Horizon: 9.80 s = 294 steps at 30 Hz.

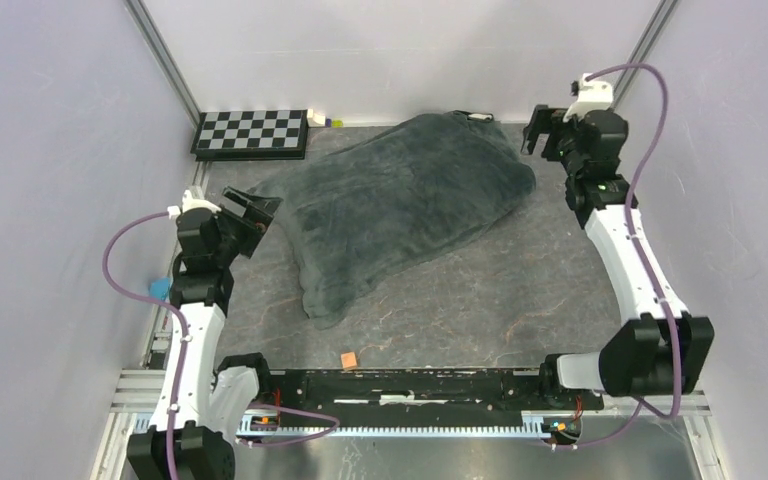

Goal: Remove the pillowcase from the pillow

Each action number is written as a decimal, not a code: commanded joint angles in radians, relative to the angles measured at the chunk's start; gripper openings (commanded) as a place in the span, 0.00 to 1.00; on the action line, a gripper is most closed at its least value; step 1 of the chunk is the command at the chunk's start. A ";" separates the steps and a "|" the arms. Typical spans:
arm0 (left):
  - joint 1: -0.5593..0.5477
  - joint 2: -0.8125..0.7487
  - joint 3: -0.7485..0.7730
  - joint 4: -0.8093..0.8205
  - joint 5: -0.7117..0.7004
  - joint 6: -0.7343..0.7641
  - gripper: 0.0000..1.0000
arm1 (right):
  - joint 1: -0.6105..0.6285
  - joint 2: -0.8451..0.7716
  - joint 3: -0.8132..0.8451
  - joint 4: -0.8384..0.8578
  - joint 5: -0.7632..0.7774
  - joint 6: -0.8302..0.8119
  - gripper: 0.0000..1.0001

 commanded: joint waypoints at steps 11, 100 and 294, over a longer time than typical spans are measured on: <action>-0.044 0.099 -0.151 0.072 0.192 0.056 0.94 | -0.064 0.532 0.181 0.051 -0.269 0.104 0.98; -1.195 1.078 0.854 -0.219 -0.345 0.372 0.90 | 0.574 -1.138 -0.845 -0.252 0.779 0.256 0.98; -0.923 0.401 0.539 -0.533 0.016 0.586 0.02 | 0.533 -0.391 -0.710 0.291 -0.218 0.015 0.98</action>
